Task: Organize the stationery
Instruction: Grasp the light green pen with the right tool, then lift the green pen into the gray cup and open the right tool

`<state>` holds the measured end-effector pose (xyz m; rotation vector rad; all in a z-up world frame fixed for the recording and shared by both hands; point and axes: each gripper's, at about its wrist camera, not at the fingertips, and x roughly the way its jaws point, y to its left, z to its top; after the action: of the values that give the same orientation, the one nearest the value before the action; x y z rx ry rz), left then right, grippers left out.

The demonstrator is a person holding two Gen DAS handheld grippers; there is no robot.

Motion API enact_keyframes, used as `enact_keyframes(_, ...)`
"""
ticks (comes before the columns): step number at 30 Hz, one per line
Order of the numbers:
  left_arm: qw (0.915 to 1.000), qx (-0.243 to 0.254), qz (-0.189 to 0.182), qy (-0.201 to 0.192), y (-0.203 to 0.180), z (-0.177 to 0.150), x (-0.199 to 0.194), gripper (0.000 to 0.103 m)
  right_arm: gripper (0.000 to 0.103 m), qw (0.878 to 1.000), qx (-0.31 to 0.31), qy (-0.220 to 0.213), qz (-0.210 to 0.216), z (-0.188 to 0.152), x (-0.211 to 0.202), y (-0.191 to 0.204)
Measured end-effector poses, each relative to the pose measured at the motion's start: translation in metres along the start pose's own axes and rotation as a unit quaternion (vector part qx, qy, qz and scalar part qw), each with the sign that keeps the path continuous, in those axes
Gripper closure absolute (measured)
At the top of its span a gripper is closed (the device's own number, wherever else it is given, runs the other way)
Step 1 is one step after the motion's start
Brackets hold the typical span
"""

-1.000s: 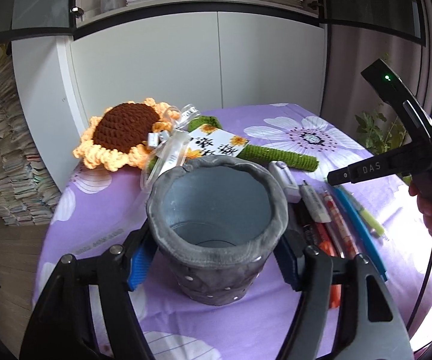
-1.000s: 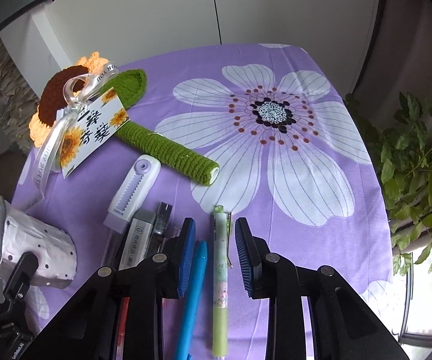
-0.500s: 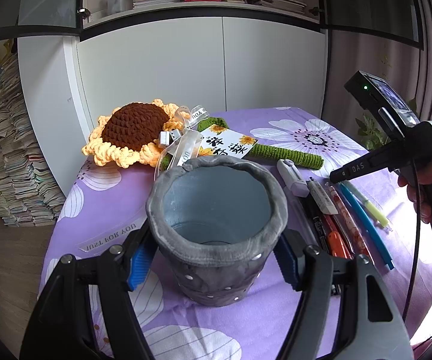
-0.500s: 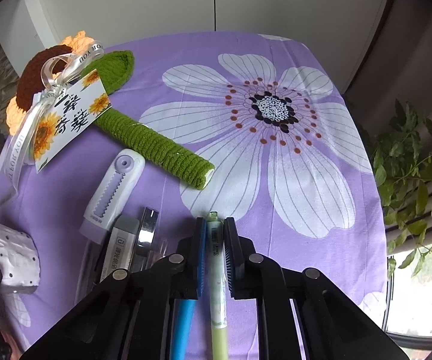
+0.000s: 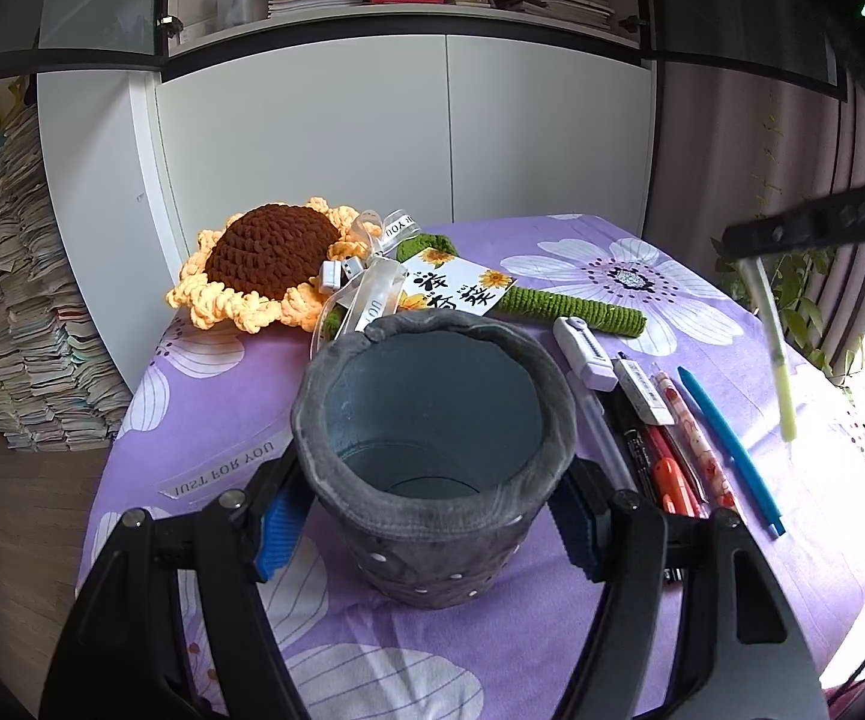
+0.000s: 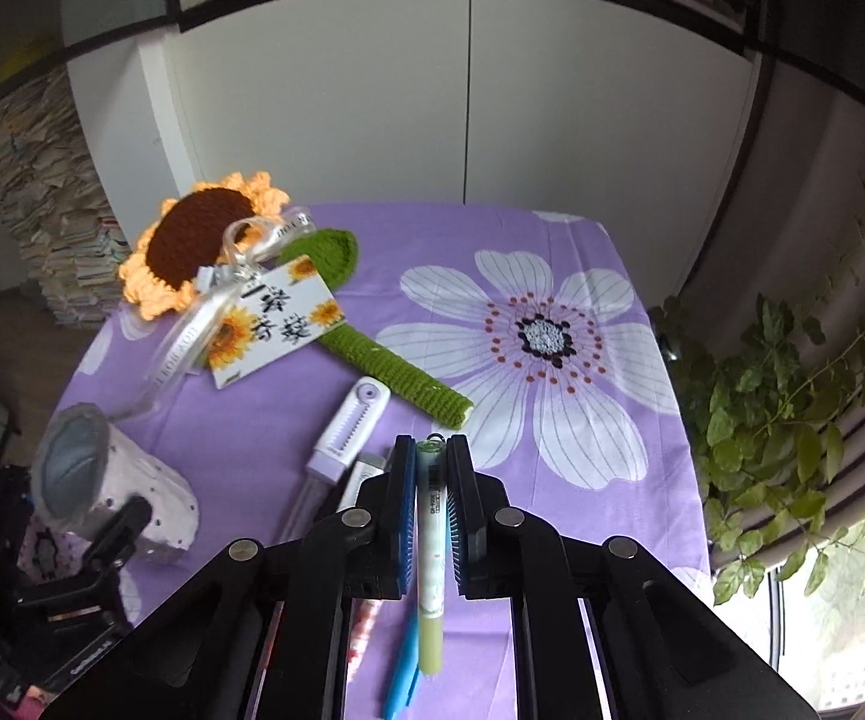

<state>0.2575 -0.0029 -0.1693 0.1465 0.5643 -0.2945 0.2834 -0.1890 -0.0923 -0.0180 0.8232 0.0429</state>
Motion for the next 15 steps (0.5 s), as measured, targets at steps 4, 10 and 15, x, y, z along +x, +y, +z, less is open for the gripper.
enact_keyframes(4, 1.0000, 0.001, 0.000, 0.000, 0.000, 0.000, 0.000, 0.035, 0.092, 0.999, -0.017, -0.043, 0.025, 0.003, -0.034, 0.015)
enact_keyframes(10, 1.0000, -0.002, -0.001, -0.006, 0.001, -0.002, -0.002, 0.035, 0.092, 0.988, -0.039, -0.112, 0.094, 0.017, -0.077, 0.039)
enact_keyframes(15, 1.0000, -0.001, -0.001, -0.008, 0.001, -0.003, -0.002, 0.035, 0.092, 0.973, -0.051, -0.150, 0.168, 0.031, -0.084, 0.066)
